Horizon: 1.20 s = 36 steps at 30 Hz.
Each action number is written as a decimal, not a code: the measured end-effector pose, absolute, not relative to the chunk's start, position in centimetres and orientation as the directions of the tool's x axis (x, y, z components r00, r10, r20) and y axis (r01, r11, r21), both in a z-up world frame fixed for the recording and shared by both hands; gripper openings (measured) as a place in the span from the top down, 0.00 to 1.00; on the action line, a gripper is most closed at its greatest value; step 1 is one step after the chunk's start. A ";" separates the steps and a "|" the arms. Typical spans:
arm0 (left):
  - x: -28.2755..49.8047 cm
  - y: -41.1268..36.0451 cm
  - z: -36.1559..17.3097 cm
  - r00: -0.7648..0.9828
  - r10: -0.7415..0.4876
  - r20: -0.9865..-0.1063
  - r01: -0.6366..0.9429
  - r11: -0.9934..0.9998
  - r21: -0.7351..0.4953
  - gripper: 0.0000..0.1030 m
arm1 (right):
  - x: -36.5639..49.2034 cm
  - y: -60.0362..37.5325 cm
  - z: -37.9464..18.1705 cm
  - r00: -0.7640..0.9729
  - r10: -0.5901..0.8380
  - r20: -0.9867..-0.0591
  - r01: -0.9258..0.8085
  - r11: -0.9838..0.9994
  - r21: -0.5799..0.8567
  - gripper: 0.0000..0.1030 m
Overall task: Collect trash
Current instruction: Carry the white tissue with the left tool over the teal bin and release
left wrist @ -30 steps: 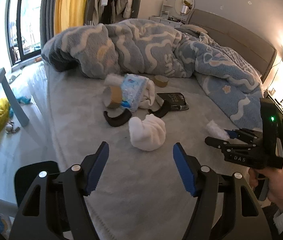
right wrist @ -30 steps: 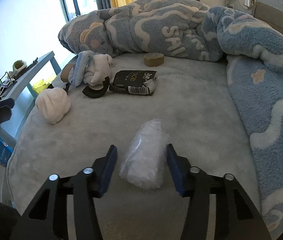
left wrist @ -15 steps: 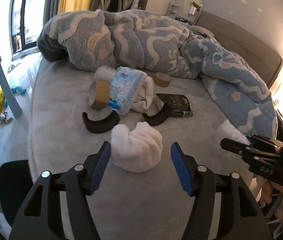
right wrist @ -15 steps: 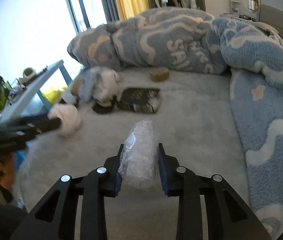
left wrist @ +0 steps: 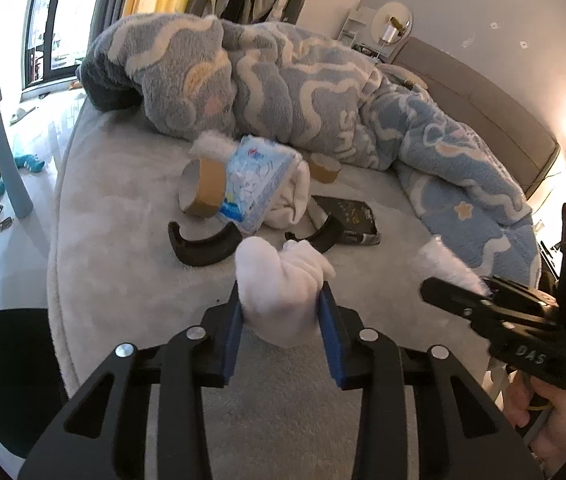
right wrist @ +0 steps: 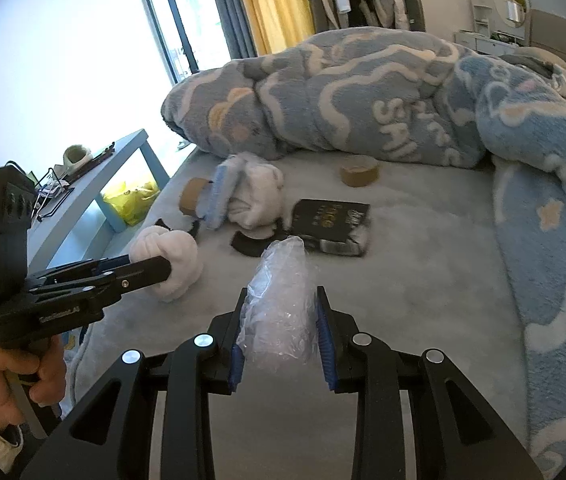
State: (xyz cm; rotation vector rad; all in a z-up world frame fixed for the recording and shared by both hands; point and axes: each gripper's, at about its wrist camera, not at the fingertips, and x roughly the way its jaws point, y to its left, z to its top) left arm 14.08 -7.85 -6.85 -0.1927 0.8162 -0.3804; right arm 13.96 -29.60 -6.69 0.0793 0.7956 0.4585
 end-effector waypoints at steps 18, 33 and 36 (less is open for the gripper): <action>11.8 2.9 -4.6 0.681 -0.274 -0.679 0.177 0.961 -0.211 0.63 | 15.4 -18.4 -3.5 0.581 0.523 -0.623 -0.473 0.840 0.264 0.70; 10.3 12.7 -9.6 0.594 -0.123 -0.795 0.059 0.992 -0.110 0.63 | 15.1 -7.2 -3.8 0.495 0.594 -0.634 -0.581 0.769 0.267 0.70; 10.0 14.6 -11.2 0.552 -0.121 -0.825 0.032 0.992 -0.125 0.63 | 14.8 -5.1 -4.1 0.478 0.600 -0.641 -0.600 0.756 0.261 0.70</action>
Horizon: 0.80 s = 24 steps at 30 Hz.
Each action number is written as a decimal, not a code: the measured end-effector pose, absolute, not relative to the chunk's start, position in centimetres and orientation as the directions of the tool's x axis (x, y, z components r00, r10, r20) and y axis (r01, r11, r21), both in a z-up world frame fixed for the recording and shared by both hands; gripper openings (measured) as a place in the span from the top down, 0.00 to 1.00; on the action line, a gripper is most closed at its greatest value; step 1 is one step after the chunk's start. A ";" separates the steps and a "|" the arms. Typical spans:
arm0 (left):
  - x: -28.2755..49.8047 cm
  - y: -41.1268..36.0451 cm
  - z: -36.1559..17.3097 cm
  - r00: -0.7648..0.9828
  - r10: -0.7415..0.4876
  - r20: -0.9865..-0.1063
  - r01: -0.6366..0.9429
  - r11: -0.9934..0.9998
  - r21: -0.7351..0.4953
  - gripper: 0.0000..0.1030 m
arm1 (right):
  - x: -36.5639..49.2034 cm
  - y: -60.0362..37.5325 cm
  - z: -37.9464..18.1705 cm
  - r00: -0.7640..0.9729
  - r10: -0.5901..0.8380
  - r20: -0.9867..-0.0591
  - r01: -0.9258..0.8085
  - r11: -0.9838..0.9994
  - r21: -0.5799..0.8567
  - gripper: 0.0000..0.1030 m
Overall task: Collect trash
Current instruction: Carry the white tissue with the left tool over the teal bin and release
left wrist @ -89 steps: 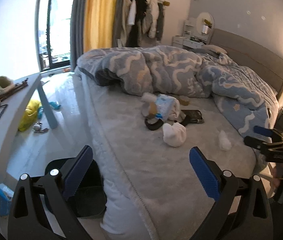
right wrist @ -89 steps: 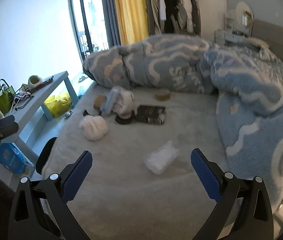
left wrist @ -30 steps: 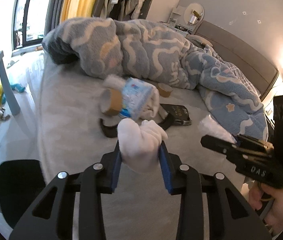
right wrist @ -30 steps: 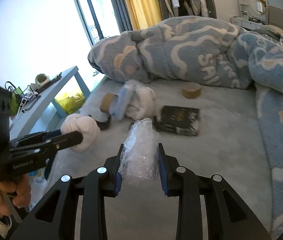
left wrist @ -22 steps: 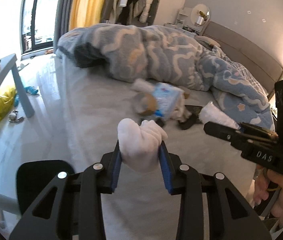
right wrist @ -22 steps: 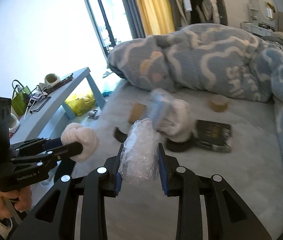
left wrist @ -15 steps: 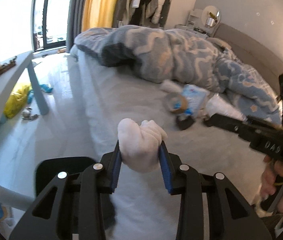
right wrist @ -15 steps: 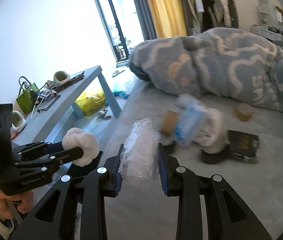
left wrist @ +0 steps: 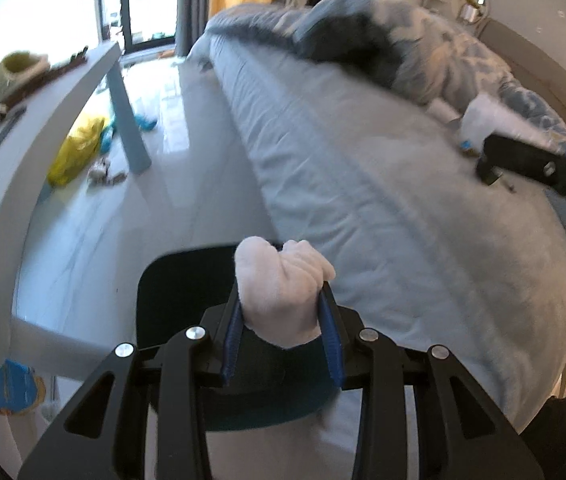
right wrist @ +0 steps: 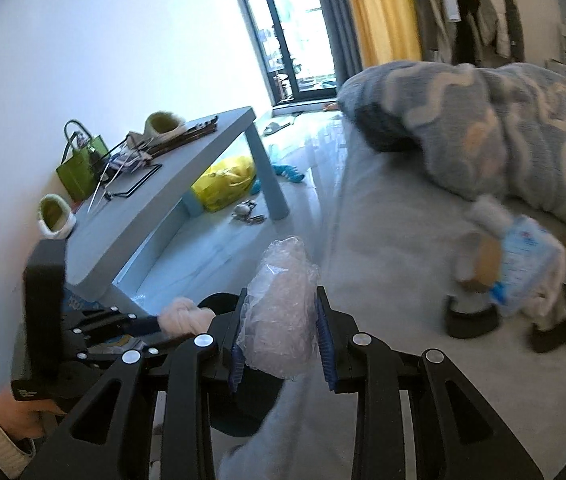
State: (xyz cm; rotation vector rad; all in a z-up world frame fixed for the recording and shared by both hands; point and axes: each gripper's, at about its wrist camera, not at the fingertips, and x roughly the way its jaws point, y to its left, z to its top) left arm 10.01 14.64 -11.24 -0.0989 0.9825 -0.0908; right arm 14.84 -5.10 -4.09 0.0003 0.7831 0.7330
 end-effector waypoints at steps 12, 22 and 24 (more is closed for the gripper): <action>9.1 19.4 -16.5 0.369 -0.168 -0.914 -0.056 0.978 -0.202 0.62 | 14.7 2.4 -8.0 0.342 0.575 -0.744 -0.625 0.730 0.277 0.70; 7.8 21.5 -16.5 0.382 -0.187 -0.905 -0.068 0.971 -0.230 0.41 | 15.0 5.5 -11.5 0.264 0.519 -0.813 -0.607 0.744 0.278 0.70; 7.6 21.9 -15.8 0.406 -0.176 -0.897 -0.069 0.973 -0.222 0.39 | 15.2 6.2 -12.2 0.255 0.512 -0.821 -0.602 0.748 0.280 0.70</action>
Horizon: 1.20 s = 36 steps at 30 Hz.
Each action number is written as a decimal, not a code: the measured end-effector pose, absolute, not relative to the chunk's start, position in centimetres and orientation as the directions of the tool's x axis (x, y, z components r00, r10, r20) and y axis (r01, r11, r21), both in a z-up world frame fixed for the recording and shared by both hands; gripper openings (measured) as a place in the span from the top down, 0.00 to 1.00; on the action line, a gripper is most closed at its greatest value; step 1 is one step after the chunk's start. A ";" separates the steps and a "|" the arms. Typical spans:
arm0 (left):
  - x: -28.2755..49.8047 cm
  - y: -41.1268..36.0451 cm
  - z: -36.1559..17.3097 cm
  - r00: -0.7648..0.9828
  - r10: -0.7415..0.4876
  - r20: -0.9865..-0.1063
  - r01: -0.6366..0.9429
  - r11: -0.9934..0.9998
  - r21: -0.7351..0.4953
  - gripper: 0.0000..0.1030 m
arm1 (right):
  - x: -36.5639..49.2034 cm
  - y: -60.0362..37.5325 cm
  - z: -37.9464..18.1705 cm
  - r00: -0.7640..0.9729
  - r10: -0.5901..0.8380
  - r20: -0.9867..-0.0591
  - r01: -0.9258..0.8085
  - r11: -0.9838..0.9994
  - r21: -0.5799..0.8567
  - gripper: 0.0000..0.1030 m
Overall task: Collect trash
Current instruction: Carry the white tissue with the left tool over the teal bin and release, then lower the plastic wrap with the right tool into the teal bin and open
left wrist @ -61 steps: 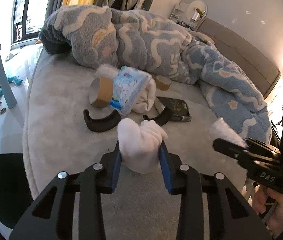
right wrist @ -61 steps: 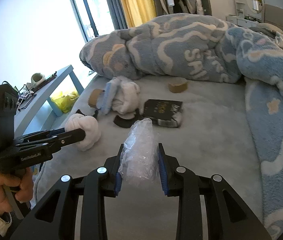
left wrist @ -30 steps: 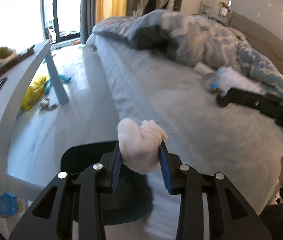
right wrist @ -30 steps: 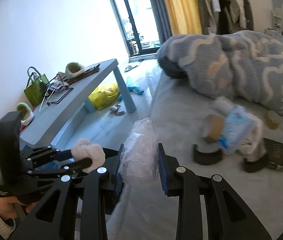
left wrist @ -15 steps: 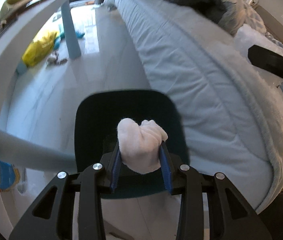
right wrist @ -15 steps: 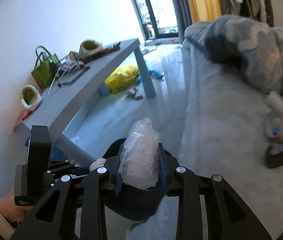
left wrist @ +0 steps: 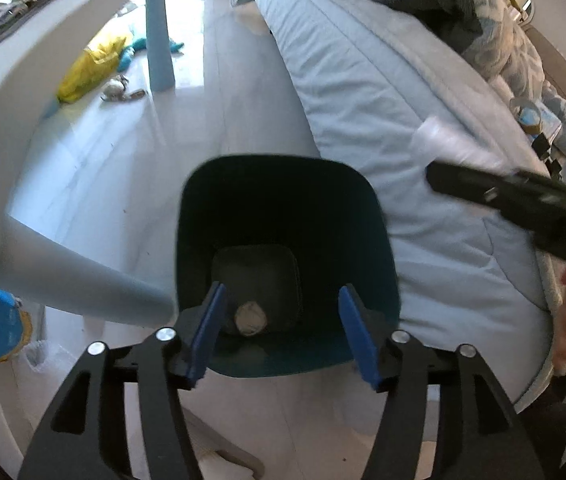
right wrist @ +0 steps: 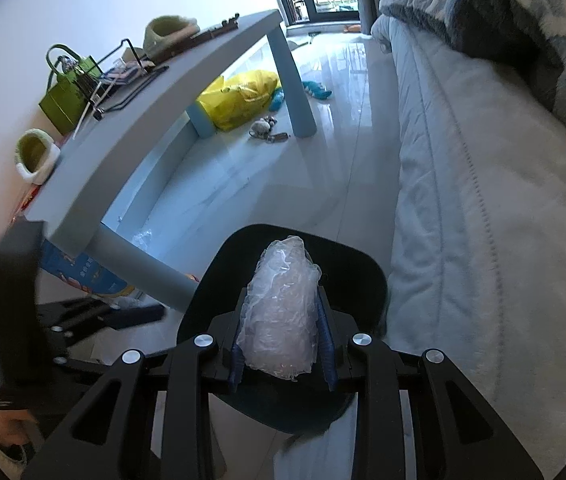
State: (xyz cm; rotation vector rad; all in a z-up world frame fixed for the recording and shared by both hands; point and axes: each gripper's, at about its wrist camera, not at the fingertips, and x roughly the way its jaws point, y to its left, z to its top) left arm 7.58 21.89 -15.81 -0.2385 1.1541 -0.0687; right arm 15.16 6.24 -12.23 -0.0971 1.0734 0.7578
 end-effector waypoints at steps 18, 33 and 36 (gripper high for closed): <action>5.2 26.8 -7.8 0.661 -0.045 -0.749 -0.143 0.972 -0.185 0.45 | 16.0 11.0 -18.2 0.208 0.401 -0.892 -0.584 0.783 0.215 0.70; 3.2 26.0 -1.3 0.808 -0.040 -0.588 -0.086 0.979 -0.185 0.57 | 15.2 13.3 -23.7 0.160 0.298 -0.941 -0.601 0.786 0.147 0.68; 2.9 25.6 -0.3 0.828 -0.056 -0.558 -0.065 0.979 -0.195 0.57 | 15.2 13.3 -24.3 0.150 0.284 -0.947 -0.597 0.790 0.142 0.57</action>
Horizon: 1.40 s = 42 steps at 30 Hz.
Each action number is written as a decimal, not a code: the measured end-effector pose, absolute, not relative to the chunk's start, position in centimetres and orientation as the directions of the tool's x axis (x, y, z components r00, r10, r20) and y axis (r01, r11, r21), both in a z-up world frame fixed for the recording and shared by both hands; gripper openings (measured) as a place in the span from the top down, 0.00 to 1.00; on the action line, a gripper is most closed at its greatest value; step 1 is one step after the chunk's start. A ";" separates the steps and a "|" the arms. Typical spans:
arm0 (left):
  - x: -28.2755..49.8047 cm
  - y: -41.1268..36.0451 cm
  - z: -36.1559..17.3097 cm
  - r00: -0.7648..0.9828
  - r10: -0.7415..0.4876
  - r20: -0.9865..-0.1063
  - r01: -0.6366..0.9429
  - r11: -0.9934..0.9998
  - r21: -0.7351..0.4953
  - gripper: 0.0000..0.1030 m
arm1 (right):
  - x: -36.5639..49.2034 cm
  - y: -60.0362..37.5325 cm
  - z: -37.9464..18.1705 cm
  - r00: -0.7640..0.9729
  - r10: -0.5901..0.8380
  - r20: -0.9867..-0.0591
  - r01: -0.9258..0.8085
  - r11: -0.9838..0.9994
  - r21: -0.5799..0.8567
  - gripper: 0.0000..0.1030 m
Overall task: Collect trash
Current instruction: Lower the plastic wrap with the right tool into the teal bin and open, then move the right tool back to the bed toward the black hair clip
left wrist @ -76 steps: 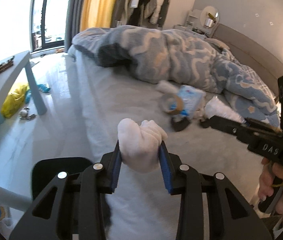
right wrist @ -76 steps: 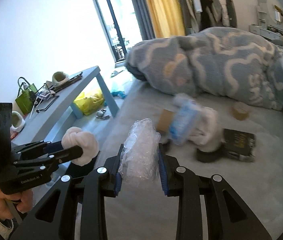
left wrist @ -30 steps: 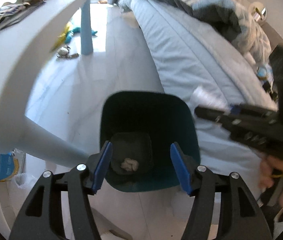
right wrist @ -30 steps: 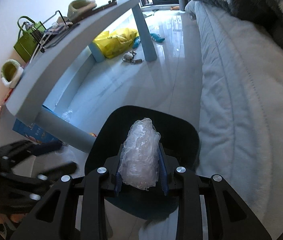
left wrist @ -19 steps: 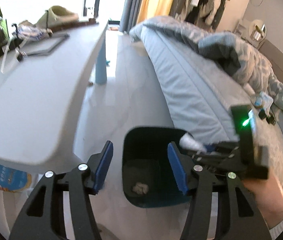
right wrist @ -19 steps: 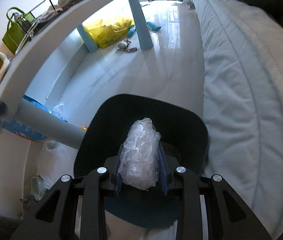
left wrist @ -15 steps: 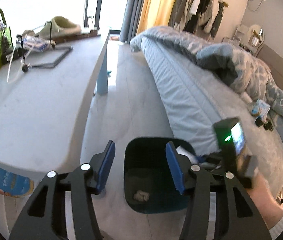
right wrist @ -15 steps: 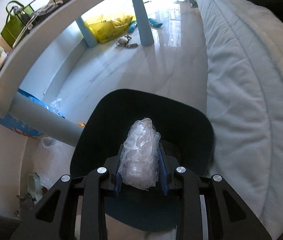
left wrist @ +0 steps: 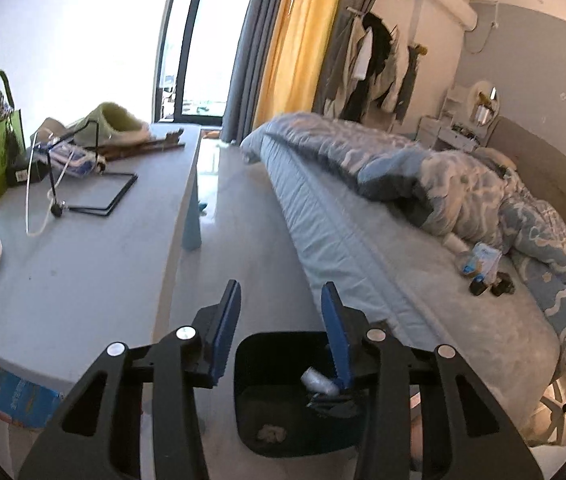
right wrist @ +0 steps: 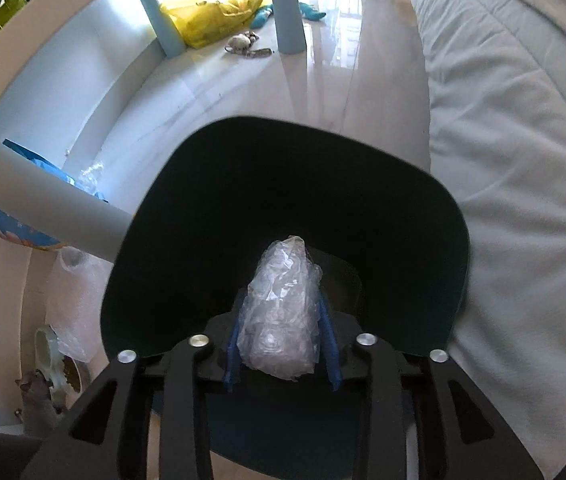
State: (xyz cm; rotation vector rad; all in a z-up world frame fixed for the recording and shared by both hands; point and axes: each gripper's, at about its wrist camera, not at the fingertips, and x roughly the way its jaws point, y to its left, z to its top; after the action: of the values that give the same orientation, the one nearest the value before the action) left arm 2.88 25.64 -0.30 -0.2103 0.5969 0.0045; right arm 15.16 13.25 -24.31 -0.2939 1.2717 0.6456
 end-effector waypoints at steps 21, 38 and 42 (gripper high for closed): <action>3.6 23.5 3.7 0.877 -0.031 -0.479 -0.093 0.968 -0.234 0.57 | 15.1 9.3 -8.7 0.409 0.444 -0.797 -0.683 0.728 0.056 0.39; 9.3 13.8 1.4 0.835 -0.034 -0.549 -0.011 0.997 -0.078 0.51 | 19.2 -4.1 -3.4 0.567 0.469 -0.677 -0.582 0.810 0.073 0.27; 10.5 11.8 0.5 0.821 -0.071 -0.567 0.034 0.997 -0.074 0.51 | 19.8 -6.8 -3.5 0.583 0.440 -0.683 -0.555 0.830 0.061 0.26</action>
State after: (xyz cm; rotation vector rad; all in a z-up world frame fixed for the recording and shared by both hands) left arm 10.46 11.79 0.50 -0.0618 0.6059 -0.0558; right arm 19.84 -6.77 -3.46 -0.1659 0.7490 0.5841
